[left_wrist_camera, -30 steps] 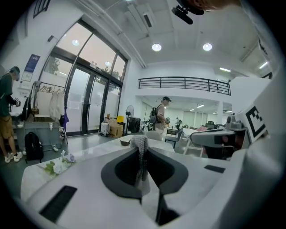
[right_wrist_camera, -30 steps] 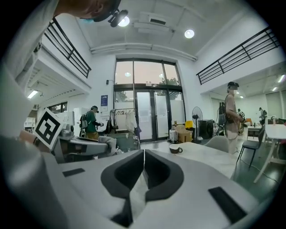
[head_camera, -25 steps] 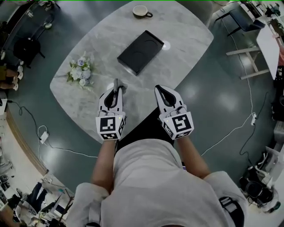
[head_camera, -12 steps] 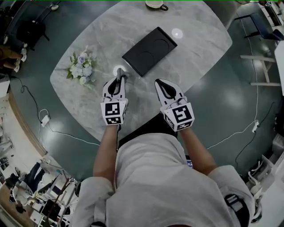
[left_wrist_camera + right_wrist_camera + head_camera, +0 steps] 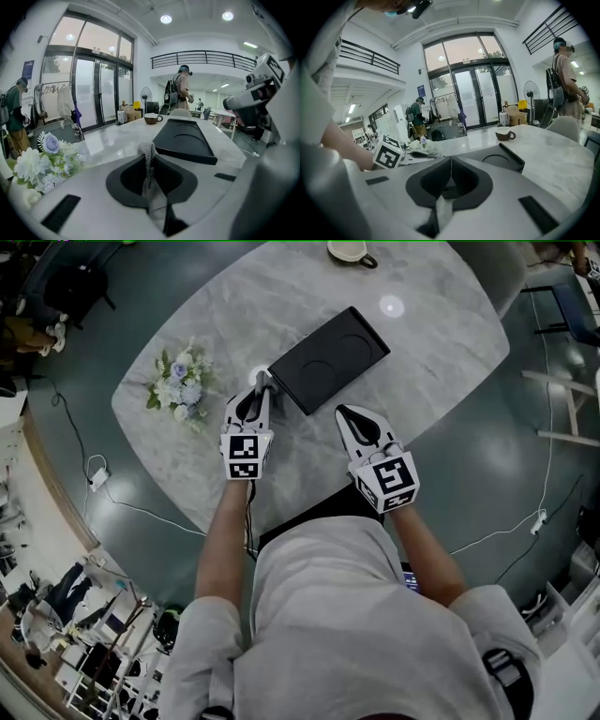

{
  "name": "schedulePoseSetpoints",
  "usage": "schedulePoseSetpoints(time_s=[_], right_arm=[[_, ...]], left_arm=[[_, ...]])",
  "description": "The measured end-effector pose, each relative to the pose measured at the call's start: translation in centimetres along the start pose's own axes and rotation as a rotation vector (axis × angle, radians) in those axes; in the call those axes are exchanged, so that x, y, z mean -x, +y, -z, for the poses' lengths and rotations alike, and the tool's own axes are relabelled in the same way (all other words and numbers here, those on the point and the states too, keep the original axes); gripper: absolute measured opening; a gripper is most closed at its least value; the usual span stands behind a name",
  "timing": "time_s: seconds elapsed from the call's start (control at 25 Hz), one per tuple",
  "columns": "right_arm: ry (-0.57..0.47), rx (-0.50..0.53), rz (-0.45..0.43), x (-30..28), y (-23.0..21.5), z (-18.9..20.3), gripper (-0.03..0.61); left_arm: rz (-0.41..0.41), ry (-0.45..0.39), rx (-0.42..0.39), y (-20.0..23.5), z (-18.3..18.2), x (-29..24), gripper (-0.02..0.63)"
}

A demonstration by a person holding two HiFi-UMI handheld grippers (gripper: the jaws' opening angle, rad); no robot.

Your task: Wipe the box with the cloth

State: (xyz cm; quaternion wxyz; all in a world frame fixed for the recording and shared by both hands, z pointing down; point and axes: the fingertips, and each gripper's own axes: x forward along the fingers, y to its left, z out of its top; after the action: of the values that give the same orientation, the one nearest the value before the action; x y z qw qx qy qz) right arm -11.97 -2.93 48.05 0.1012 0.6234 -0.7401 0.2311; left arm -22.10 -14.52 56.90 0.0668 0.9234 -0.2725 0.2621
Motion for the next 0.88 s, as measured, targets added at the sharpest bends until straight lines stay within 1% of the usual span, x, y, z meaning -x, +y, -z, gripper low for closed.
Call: schedulePoseSetpoints(time_s=[0.16,0.32,0.64,0.88], right_arm=[[0.021,0.007,-0.023,-0.5,-0.6,-0.1,0.028],[0.037,0.013,-0.038,-1.3,-1.3,-0.1,0.028],[0.048,0.017,-0.049,-2.3,-1.1,-0.3,0.028],[0.054,0.021,-0.05,-2.3,-0.3,-0.1,0.028]], left_arm=[[0.001,-0.004,0.029,0.7,0.0,-1.5,0.049],[-0.006,0.01,0.048,1.3,0.3,-2.5,0.049],[-0.003,-0.004,0.089,0.8,0.4,-2.9,0.049],[0.008,-0.007,0.089,0.1,0.6,-2.6,0.049]])
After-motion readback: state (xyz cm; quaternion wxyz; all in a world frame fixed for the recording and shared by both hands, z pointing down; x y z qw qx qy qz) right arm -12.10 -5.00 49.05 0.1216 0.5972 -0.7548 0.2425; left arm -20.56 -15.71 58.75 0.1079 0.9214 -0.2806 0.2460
